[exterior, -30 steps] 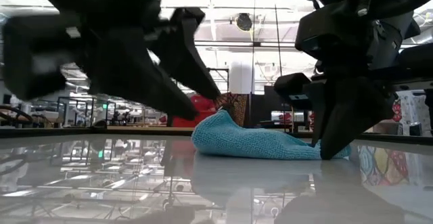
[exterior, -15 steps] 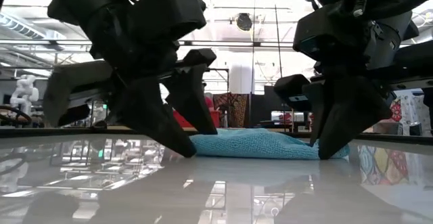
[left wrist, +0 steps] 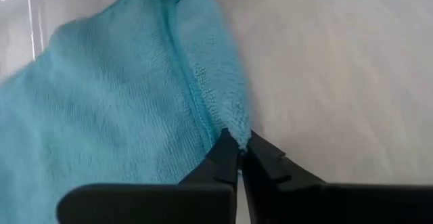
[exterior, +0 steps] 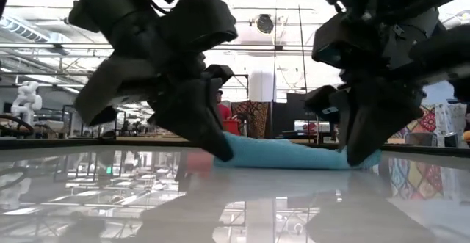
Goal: Roll towel
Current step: Roll the blue towel
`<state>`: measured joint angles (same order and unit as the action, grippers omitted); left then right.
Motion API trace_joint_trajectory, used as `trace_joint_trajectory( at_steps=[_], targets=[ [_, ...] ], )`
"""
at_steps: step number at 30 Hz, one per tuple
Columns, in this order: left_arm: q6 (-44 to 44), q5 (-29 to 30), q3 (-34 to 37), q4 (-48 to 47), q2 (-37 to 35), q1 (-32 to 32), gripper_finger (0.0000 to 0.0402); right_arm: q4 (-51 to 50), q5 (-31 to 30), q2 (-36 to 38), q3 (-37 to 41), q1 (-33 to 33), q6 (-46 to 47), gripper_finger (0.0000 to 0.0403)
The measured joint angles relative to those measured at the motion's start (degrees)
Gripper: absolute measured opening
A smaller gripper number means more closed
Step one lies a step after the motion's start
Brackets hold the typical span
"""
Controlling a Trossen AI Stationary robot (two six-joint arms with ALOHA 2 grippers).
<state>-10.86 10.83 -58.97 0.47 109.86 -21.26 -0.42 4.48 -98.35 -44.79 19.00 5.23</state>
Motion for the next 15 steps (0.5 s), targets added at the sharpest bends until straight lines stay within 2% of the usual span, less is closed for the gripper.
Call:
trace_joint_trajectory(
  at_steps=[3, 10, 15],
  targets=[
    [7.0, -1.3, -0.1, -0.2, -0.7, 0.8, 0.0006, -1.4, 2.5, 2.7, 0.1, -1.0, 3.9, 0.0004],
    [23.1, -8.7, -0.1, -0.2, -4.0, 3.9, 0.0006, -3.0, 11.7, 6.8, 0.0, -5.3, 15.8, 0.0004],
    [32.6, -16.1, -0.1, 0.8, -4.2, 6.2, 0.0005, -3.1, 13.1, 6.5, -0.1, -6.8, 19.3, 0.0031]
  ],
)
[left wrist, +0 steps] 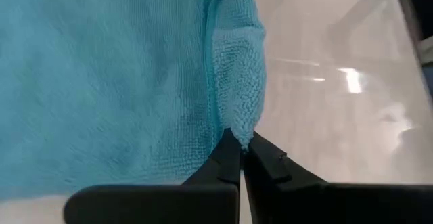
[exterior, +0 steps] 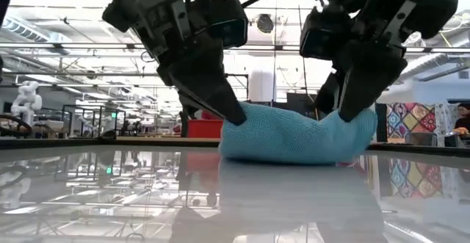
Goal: Roll towel
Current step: Roll the blue towel
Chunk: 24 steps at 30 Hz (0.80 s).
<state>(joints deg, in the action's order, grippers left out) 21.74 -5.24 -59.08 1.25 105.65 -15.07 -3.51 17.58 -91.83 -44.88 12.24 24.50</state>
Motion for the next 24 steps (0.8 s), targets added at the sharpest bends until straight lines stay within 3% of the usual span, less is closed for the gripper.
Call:
trace_joint_trajectory(
  at_steps=[6, 10, 15, 19, 24],
  targets=[
    [5.2, -1.4, 1.0, -2.2, 0.0, 1.3, 0.0005, -5.3, -4.1, -0.1, -0.1, -1.2, 2.8, 0.0092],
    [6.5, -2.3, 1.3, -2.3, 0.0, 1.3, 0.0005, -6.9, -4.0, -0.1, -0.1, -1.8, 3.5, 0.011],
    [7.9, -2.2, 1.3, -3.4, 0.0, 1.6, 0.0005, -5.2, -5.0, 0.7, -0.1, -0.5, -5.4, 0.0113],
    [7.9, -2.0, 1.3, -3.9, 0.0, 1.9, 0.0005, -4.6, -11.8, 1.0, -0.2, 5.1, -17.5, 0.0111],
    [7.9, -2.0, 1.3, -4.6, 0.0, 2.7, 0.0005, -4.4, -27.0, 0.8, -0.2, 13.6, -32.9, 0.0112]
  ],
)
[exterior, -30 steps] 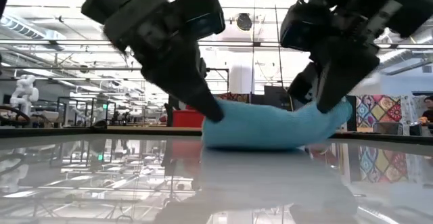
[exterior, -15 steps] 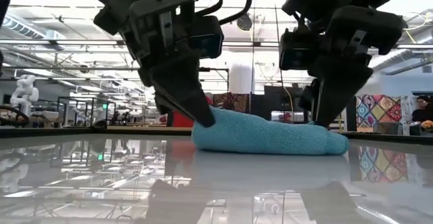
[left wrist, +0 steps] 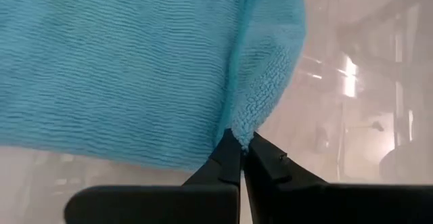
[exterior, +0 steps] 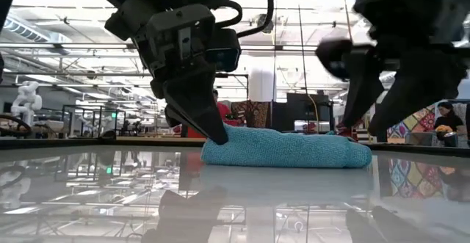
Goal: Roll towel
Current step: Roll the blue towel
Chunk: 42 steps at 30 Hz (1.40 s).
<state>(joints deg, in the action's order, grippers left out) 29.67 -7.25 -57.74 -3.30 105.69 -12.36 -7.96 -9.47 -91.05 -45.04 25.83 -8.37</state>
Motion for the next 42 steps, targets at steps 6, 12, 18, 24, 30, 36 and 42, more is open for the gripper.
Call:
trace_joint_trajectory(
  at_steps=[6, 12, 18, 24, 30, 36, 42],
  targets=[
    [0.0, 0.5, 0.0, -1.2, 0.0, 1.0, 0.0005, 2.1, -10.2, -3.2, 0.0, 5.1, -10.0, 0.0132],
    [0.1, 1.8, 0.0, -3.6, 0.0, 1.8, 0.0005, 6.7, -17.4, -8.3, 0.0, 6.8, -13.9, 0.0179],
    [0.0, 4.0, 0.0, -5.6, 0.2, 2.3, 0.0005, 10.9, -24.0, -10.8, 0.0, 8.7, -19.2, 0.0183],
    [0.0, 4.0, -0.3, -5.1, 2.4, 2.6, 0.0005, 11.6, -26.3, -11.0, 0.0, 9.6, -22.3, 0.017],
    [0.0, 3.0, -0.2, -4.5, 3.2, 2.7, 0.0011, 11.2, -26.2, -11.1, 0.0, 8.0, -22.6, 0.0164],
    [0.0, 2.3, -0.2, -4.6, 3.3, 3.0, 0.0013, 10.4, -23.0, -13.5, -0.2, 5.3, -21.4, 0.0164],
    [-0.8, 1.9, -0.1, -4.8, 3.4, 3.0, 0.0014, 10.7, -24.1, -14.5, -0.2, 3.8, -17.1, 0.0157]
  ],
)
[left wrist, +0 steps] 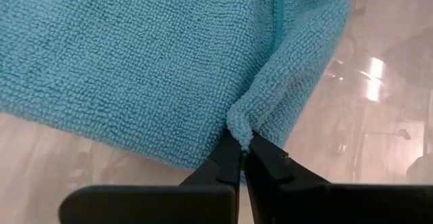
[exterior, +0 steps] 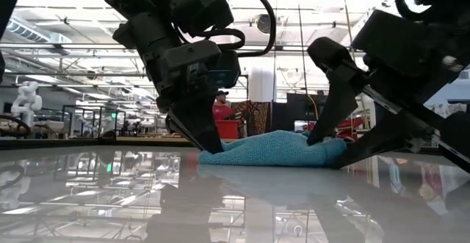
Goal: Roll towel
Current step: Roll the blue towel
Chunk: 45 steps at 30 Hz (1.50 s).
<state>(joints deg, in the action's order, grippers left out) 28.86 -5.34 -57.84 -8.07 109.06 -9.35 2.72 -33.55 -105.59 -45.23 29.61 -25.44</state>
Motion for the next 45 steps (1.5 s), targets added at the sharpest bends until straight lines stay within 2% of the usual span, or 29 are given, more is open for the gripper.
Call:
trace_joint_trajectory(
  at_steps=[6, 13, 17, 20, 26, 34, 39, 45],
  targets=[
    [-2.2, 0.1, 0.0, -0.6, 0.0, -0.1, 0.0015, -0.3, 0.7, -0.1, 0.1, -2.1, 5.0, 0.0116],
    [-4.6, 0.8, -0.1, -1.3, 0.0, -0.4, 0.0019, -0.2, 4.8, -0.2, 0.1, -5.6, 11.8, 0.0047],
    [-7.5, 1.3, -0.6, -1.9, -0.6, -0.8, 0.0051, 0.0, 8.0, -0.2, 0.1, -7.4, 16.2, 0.0008],
    [-9.9, 2.8, -0.5, -3.0, -2.1, -1.2, 0.009, 0.0, 9.7, -0.1, 0.1, -8.3, 20.0, 0.0007],
    [-15.7, 11.2, -0.4, -10.2, -9.4, -2.1, 0.0152, 0.0, 13.8, 2.4, 0.2, -9.1, 26.8, 0.0003],
    [-22.3, 23.4, -0.5, -13.0, -18.0, -8.0, 0.0166, -0.7, 22.7, 5.3, 0.4, -11.2, 37.4, 0.0001],
    [-29.1, 32.0, -0.5, -9.8, -18.5, -14.7, 0.0167, 0.1, 26.5, 5.4, 0.4, -12.5, 41.7, 0.0001],
    [-36.5, 40.4, -0.6, -4.7, -13.9, -20.1, 0.0167, 1.2, 29.1, 5.4, 0.4, -13.3, 44.3, 0.0]
  ],
)
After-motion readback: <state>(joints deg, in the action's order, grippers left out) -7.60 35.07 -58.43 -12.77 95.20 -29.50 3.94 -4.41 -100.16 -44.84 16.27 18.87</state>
